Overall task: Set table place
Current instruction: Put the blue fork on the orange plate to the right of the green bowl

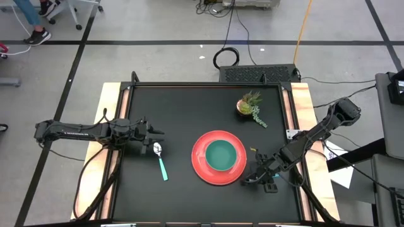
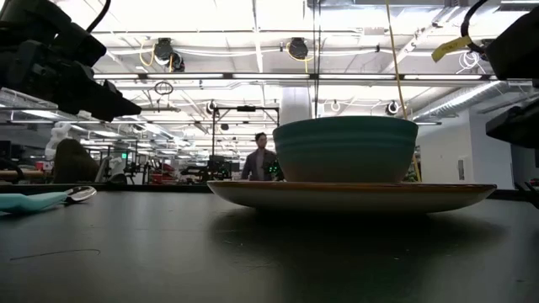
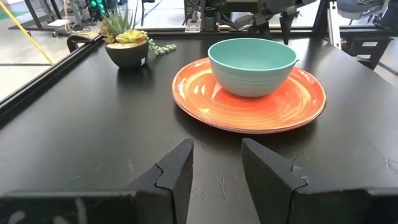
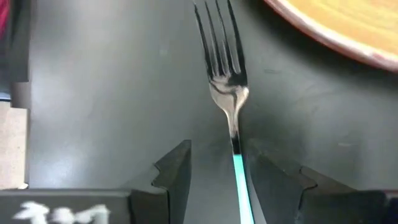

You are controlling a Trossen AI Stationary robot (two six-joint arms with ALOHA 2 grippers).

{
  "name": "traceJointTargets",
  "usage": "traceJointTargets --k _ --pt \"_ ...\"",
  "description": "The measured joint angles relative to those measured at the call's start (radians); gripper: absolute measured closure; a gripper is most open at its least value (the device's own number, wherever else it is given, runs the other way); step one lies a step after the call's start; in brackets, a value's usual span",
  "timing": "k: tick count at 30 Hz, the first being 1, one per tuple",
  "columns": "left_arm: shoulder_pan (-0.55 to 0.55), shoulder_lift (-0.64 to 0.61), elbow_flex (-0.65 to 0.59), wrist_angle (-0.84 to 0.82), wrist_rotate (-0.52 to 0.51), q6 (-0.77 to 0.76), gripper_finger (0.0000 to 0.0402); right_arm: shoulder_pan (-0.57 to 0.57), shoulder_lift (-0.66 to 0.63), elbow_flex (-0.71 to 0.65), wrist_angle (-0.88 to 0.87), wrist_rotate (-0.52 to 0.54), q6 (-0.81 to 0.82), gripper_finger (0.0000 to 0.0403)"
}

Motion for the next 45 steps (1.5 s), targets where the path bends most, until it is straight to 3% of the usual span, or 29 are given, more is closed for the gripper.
traceJointTargets --k 16,30,45 --pt "0.0 0.0 0.0 0.0 -0.011 -0.001 0.0259 -0.001 0.002 0.034 -0.099 0.002 -0.02 0.0257" --pt "0.0 0.0 0.0 -0.01 -0.016 0.001 0.0259 -0.009 0.203 0.146 -0.167 0.024 -0.15 0.0257" --pt "0.0 0.0 0.0 -0.014 -0.016 -0.001 0.0259 -0.009 0.209 0.156 -0.173 0.025 -0.141 0.0257"
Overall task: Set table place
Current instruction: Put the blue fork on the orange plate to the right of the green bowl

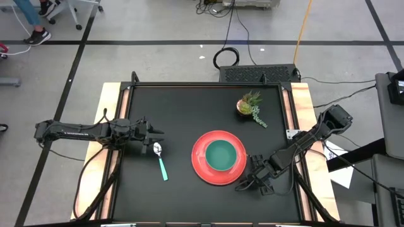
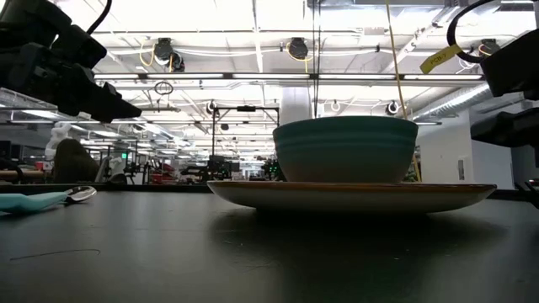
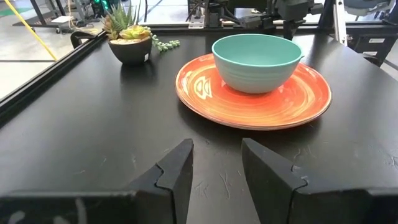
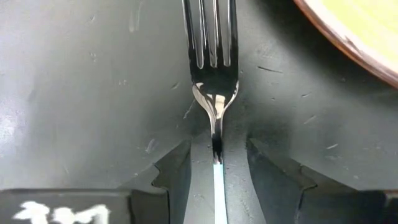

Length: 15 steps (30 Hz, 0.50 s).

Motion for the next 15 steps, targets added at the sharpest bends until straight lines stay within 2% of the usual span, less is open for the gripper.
traceJointTargets --k 15 --pt "0.0 0.0 0.0 -0.002 0.0 0.0 0.0259 0.012 0.0 0.0 0.023 0.033 -0.034 0.0257"
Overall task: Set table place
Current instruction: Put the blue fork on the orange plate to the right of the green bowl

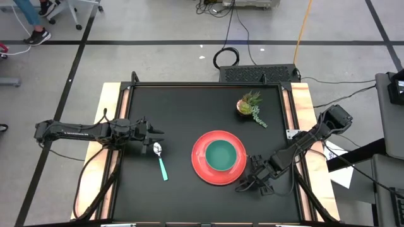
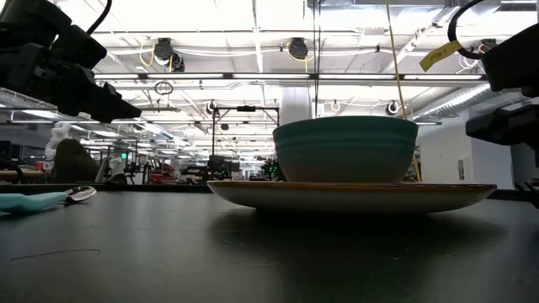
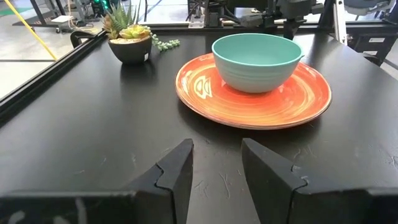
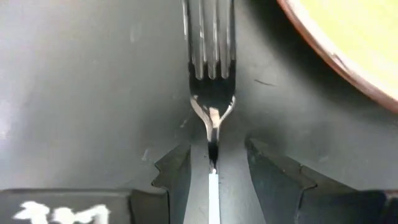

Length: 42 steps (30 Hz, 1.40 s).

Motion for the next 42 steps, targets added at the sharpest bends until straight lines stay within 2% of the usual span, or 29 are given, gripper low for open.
traceJointTargets --k 42 --pt "0.0 0.0 0.0 0.0 0.0 -0.005 0.0259 0.03 0.039 0.001 0.001 0.027 0.032 0.0257"
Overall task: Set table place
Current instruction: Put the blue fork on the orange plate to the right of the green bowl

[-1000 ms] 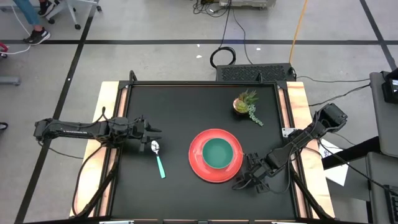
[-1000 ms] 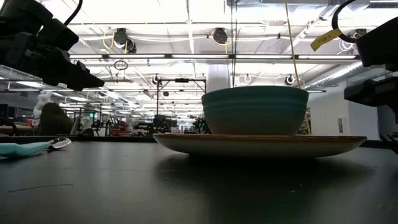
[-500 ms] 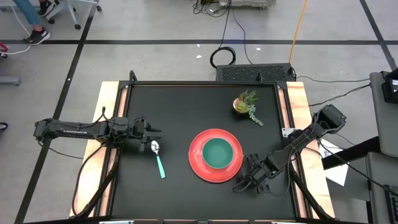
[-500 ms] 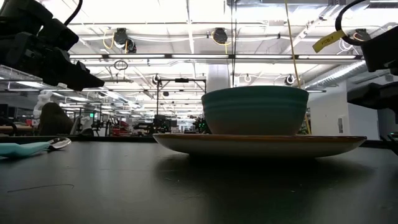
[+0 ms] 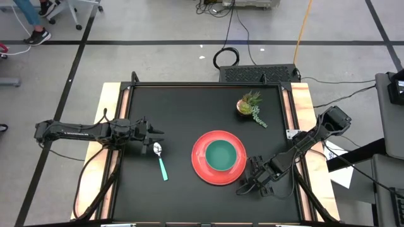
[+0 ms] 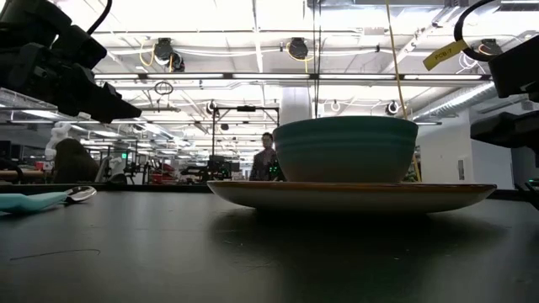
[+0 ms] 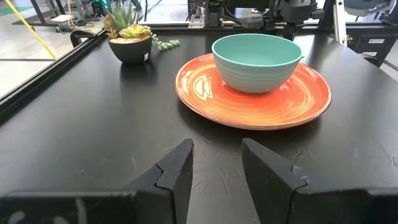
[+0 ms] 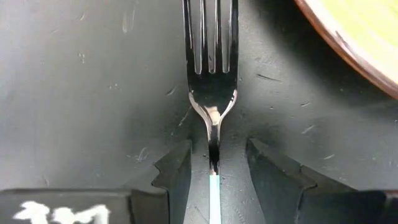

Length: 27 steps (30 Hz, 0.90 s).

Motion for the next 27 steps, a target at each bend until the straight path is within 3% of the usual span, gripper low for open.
traceJointTargets --k 22,27 --pt "0.0 0.0 0.0 0.0 0.0 0.001 0.0259 0.006 0.044 0.0 -0.005 0.003 0.016 0.0323" --pt "0.0 0.0 0.0 0.0 0.0 0.001 0.0259 0.006 0.045 -0.001 -0.008 0.002 0.052 0.0353"
